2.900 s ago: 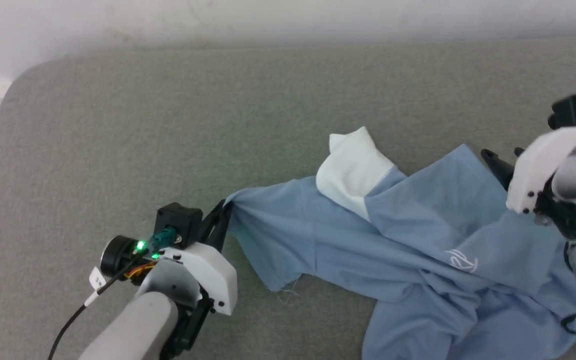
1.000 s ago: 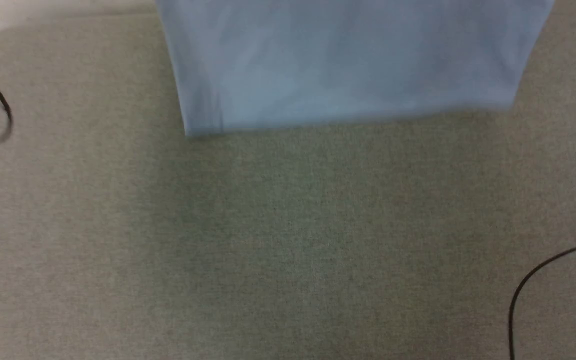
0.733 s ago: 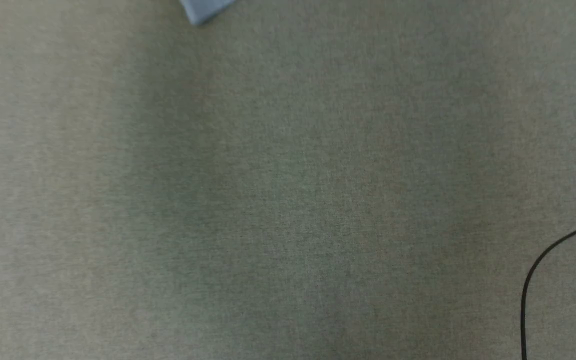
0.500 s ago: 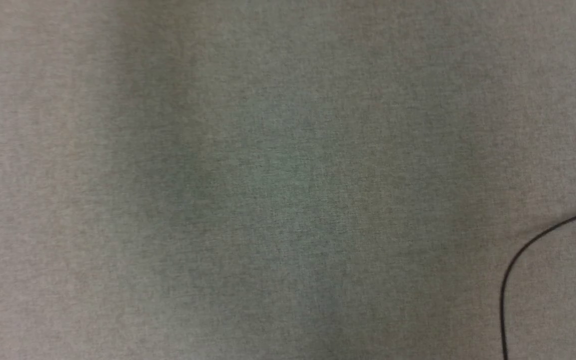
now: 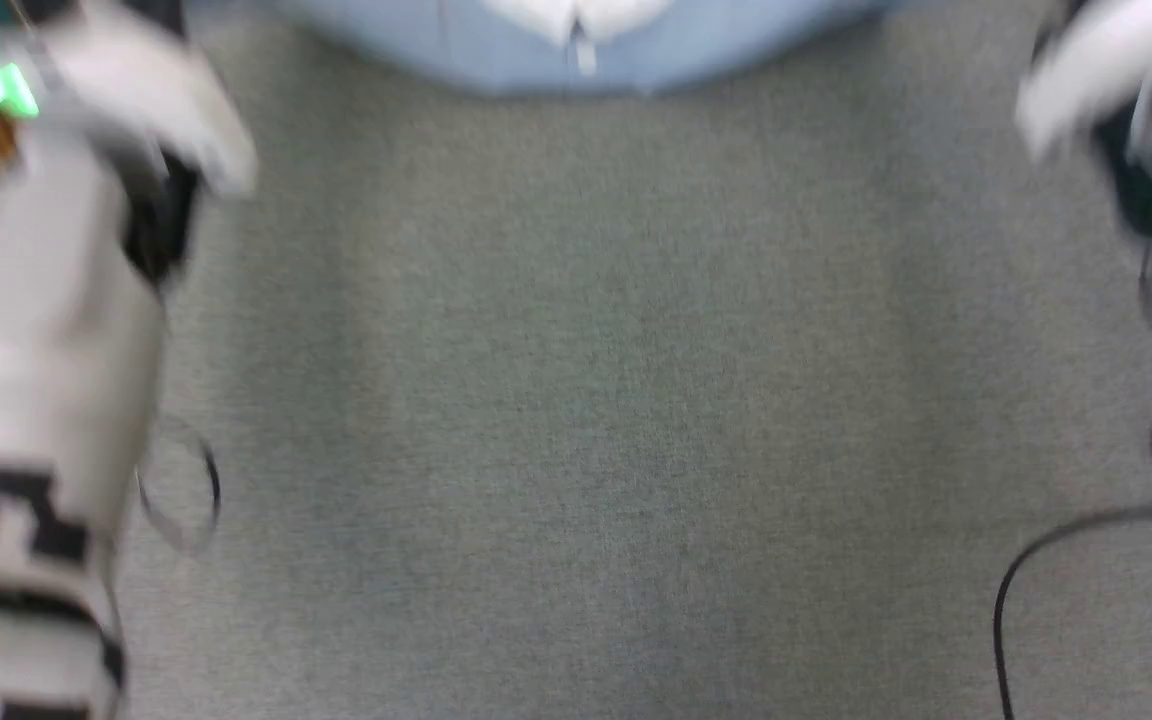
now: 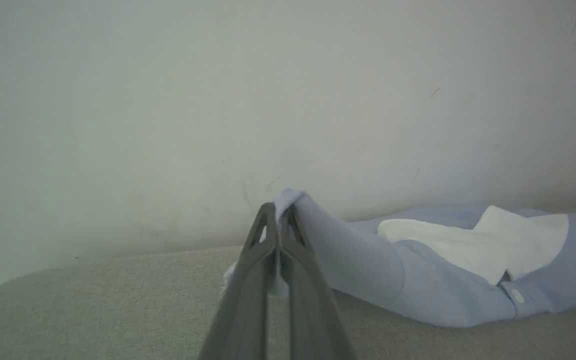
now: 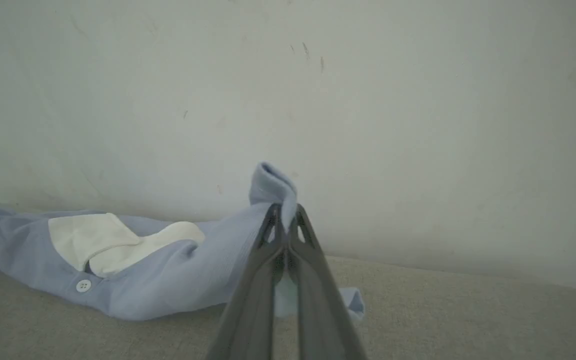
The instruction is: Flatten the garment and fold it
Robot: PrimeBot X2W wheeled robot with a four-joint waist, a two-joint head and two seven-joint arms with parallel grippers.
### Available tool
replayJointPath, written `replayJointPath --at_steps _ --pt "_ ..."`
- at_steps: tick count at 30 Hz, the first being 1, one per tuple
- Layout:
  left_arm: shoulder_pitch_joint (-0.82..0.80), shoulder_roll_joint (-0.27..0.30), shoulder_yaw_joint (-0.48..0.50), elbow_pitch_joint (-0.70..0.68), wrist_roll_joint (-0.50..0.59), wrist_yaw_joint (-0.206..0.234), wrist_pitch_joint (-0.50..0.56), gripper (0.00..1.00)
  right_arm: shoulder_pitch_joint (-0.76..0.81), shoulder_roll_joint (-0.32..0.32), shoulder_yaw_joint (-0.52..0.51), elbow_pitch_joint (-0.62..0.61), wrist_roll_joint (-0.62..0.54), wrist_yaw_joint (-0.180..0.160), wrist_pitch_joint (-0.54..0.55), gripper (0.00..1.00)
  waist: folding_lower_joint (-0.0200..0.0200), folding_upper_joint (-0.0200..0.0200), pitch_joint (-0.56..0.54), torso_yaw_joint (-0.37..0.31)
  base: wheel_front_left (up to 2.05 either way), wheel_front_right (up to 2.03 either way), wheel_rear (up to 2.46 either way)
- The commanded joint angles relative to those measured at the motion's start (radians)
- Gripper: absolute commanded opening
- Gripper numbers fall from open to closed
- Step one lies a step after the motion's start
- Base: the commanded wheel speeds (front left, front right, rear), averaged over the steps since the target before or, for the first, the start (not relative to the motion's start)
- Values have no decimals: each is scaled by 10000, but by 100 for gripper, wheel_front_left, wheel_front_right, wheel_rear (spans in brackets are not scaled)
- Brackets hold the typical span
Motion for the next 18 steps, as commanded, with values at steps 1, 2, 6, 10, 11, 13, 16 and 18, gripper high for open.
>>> replayJointPath --at_steps 1,2,6,10,11,13,16,18 --pt "677 6 136 -296 -73 19 -55 0 711 -270 80 -391 319 -11 1 0 1 0 -1237 280 0 0 0" --pt "1277 5 241 -647 -110 83 -57 0 1357 -452 113 -759 603 -11 49 0 1 0 -1488 292 0 0 0" --pt "3806 108 560 -2418 -72 590 -61 0 3940 -1151 -252 -2370 1444 -11 410 0 1 0 -2261 347 0 0 0" --pt "6298 464 778 -4386 -119 1323 -55 0 6586 -1411 -1449 -3897 1612 -11 926 0 1 0 -2778 351 0 0 0" --pt "6869 614 824 -4918 -119 1543 -31 0 7248 -1383 -1853 -4247 1564 -11 1122 0 1 0 -2865 355 0 0 0" --pt "8025 949 888 -5965 -131 2000 232 0 8506 -1190 -2639 -4973 1347 -11 1544 0 1 0 -3095 333 0 0 0" --pt "9699 1375 963 -7649 -188 2721 803 0 10323 -610 -3780 -6118 974 -11 2435 0 1 0 -3299 359 0 0 0" --pt "10700 1586 953 -8718 -171 3241 1218 0 11430 -38 -4541 -6845 737 -11 3084 0 1 0 -3393 403 0 0 0"
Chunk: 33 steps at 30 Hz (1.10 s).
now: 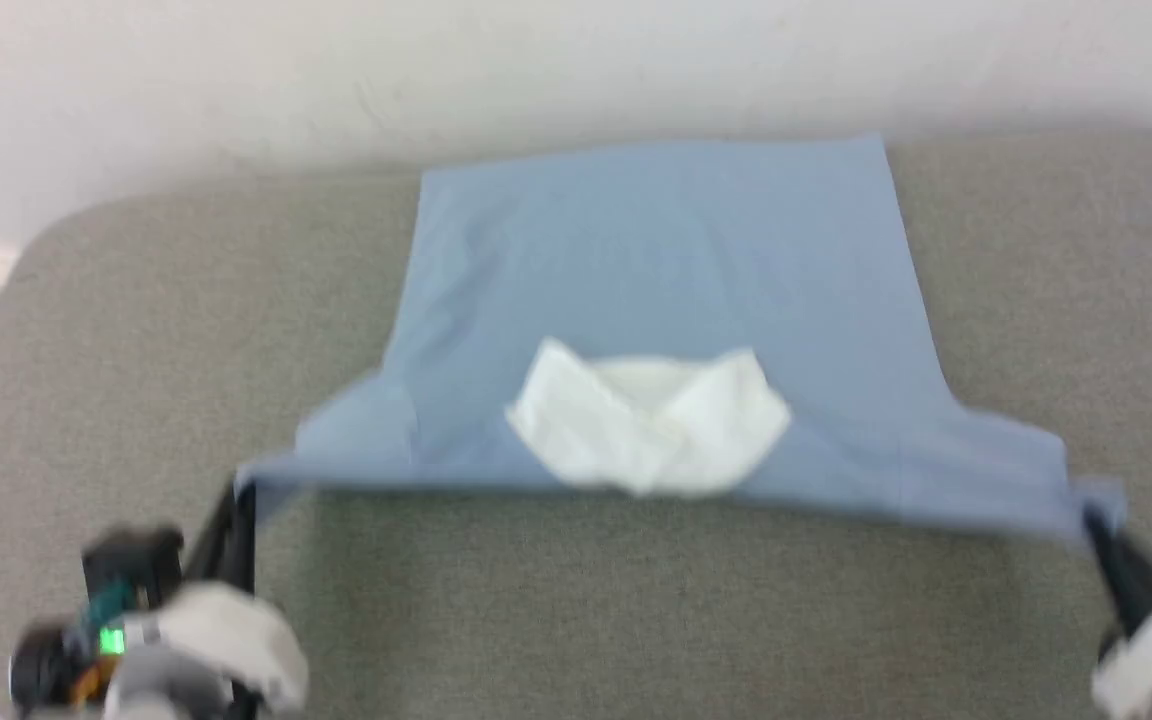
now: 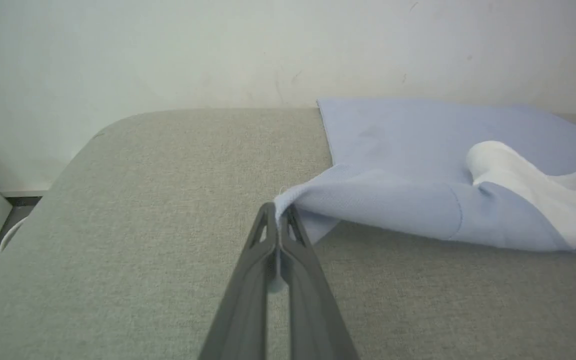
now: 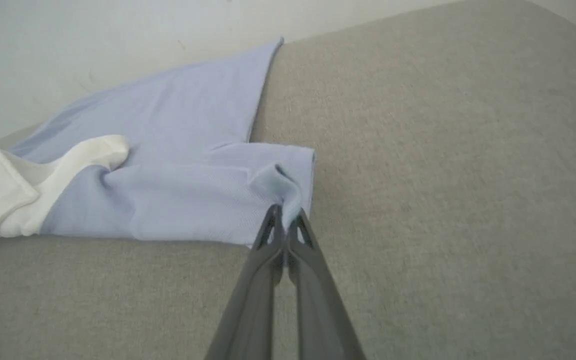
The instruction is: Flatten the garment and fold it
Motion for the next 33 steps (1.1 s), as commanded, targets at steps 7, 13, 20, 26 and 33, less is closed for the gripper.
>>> replayJointPath --at_steps 7,13,20,26,33 --pt "3053 636 -99 -2064 -193 1466 1431 0 2737 1903 -1802 -1522 -1170 -11 1951 0 4 0 -547 176 0 0 0" --pt "4554 676 -351 -2067 -821 1718 2350 0 3589 2497 -2452 -1152 -2043 -11 2347 0 4 0 -566 343 0 0 0" --pt "4652 338 -344 -1710 -1112 1490 2024 0 3446 2648 -2302 -299 -2300 -11 2192 48 4 0 -250 639 0 0 0" --pt "3798 -411 -361 -1767 -760 1386 776 0 1922 2600 -1953 -971 -1137 -11 1527 100 4 0 305 761 0 0 0" --pt "2889 -1011 -343 -1952 -445 1212 -392 0 -1350 1636 -2088 -289 -814 -11 1467 100 4 0 1023 1313 0 0 0"
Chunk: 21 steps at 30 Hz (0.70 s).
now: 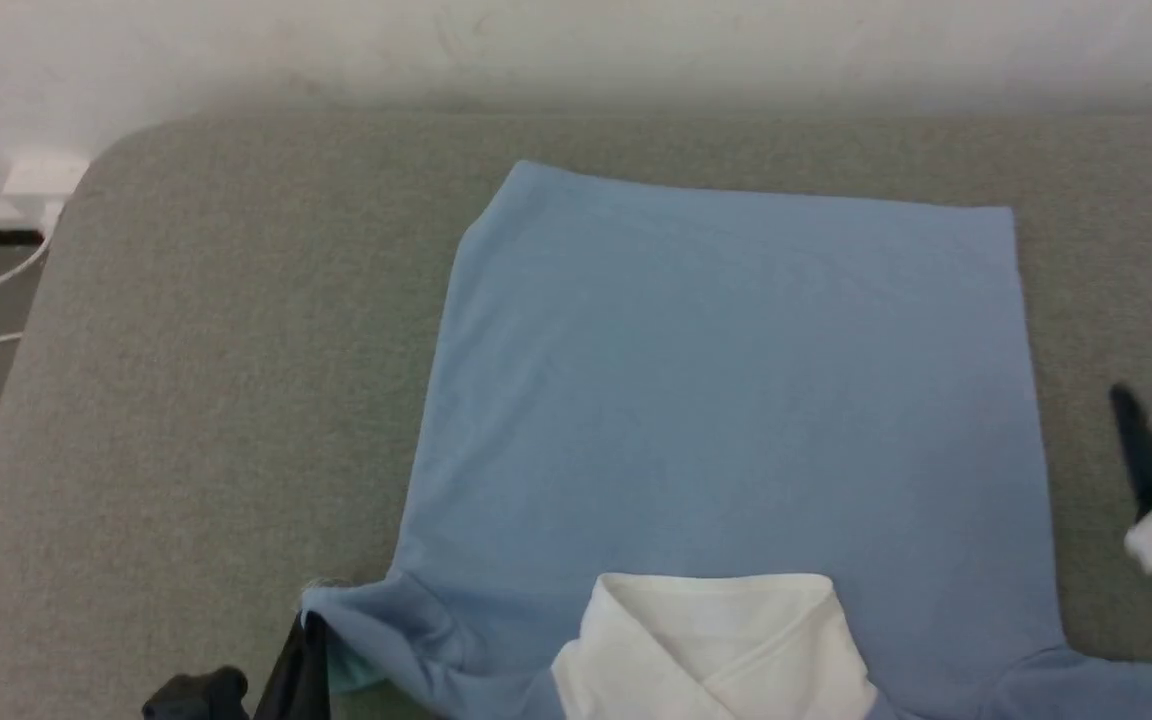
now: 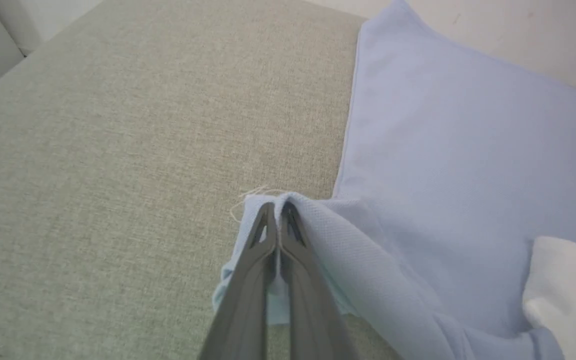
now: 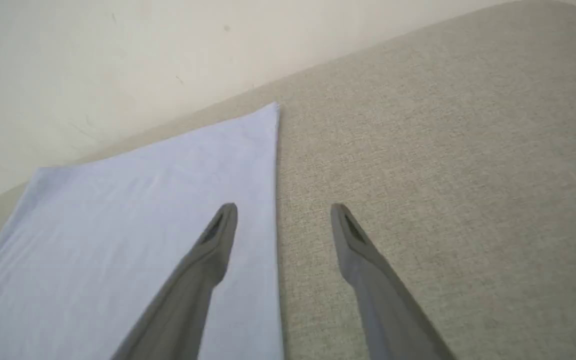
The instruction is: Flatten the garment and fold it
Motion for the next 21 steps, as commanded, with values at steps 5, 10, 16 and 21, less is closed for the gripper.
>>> replayJointPath --at_steps 5,10,16,21 --pt "-736 -354 1 -142 300 -148 -440 0 -2766 -1076 -13 2078 -11 -7 630 100 -2 0 994 1060 0 0 0" --pt "-1383 -716 20 -276 592 -394 -724 0 -5162 -1941 108 4293 -301 -7 1664 100 -2 0 1660 1790 0 0 0" --pt "-1925 -1085 89 -489 938 -687 -832 0 -7216 -2584 473 5944 -832 -7 3832 100 -2 0 2447 2315 0 0 0" --pt "-2154 -1332 220 -598 1180 -882 -853 0 -8293 -2610 466 6644 -1464 -7 5301 100 -2 0 3004 2392 0 0 0"
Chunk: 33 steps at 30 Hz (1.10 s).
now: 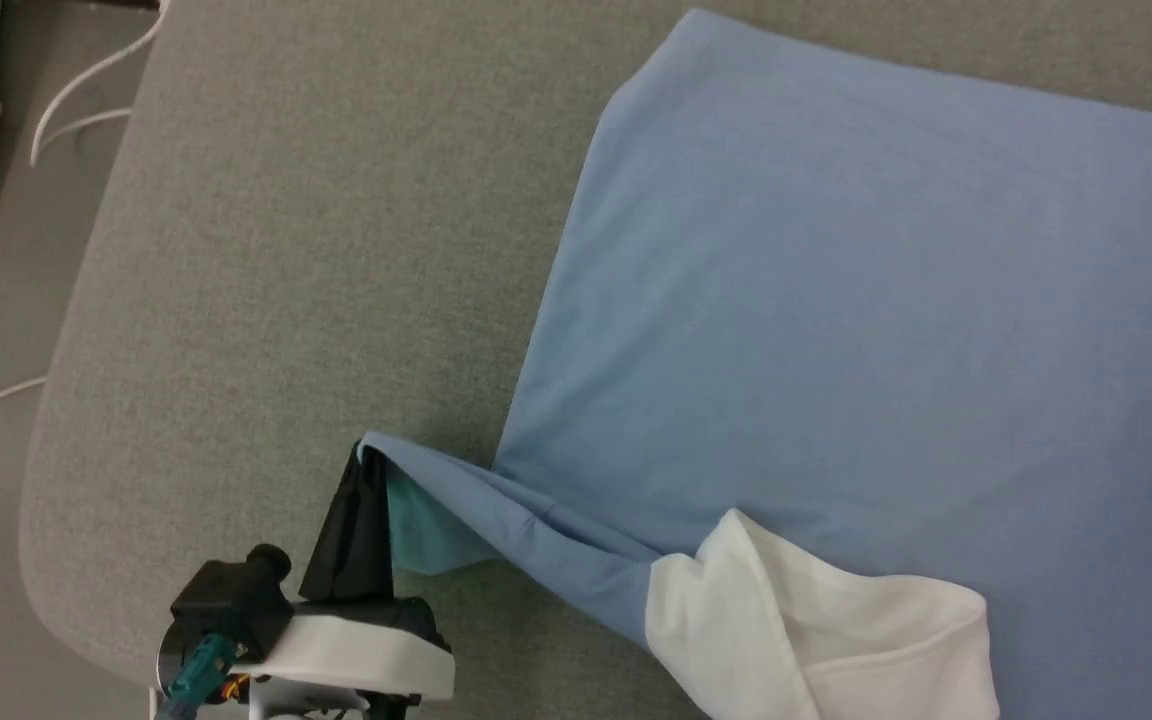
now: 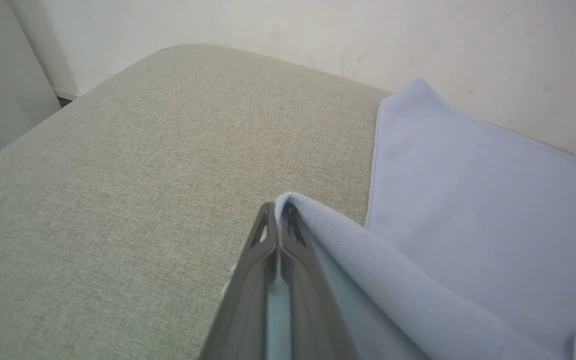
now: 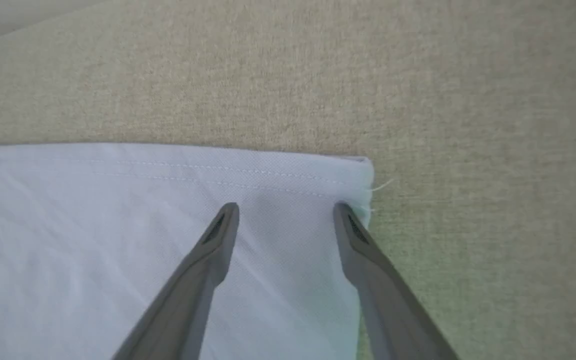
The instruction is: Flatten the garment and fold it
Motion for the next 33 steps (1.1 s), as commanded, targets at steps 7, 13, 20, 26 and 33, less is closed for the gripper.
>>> replayJointPath --at_steps 7,13,20,26,33 --pt "-232 -346 334 -70 414 -289 -54 0 -5 251 -780 1054 -929 -9 1700 37 -3 0 719 408 0 0 0" --pt "-115 -504 580 85 596 -474 -55 0 226 590 -1273 1020 -1494 -9 2278 0 -3 0 472 318 0 0 0" --pt "79 -443 716 473 629 -590 -56 0 407 537 -755 -257 -1199 -9 1588 0 -3 0 -491 21 0 0 0" --pt "486 -120 906 830 558 -487 120 0 1588 -450 682 -2545 48 -9 1206 0 -3 0 -1672 -526 0 0 0" --pt "1120 270 1273 966 382 -262 358 0 5024 -1615 548 -5457 1419 -9 1463 0 -3 0 -2544 -1429 0 0 0"
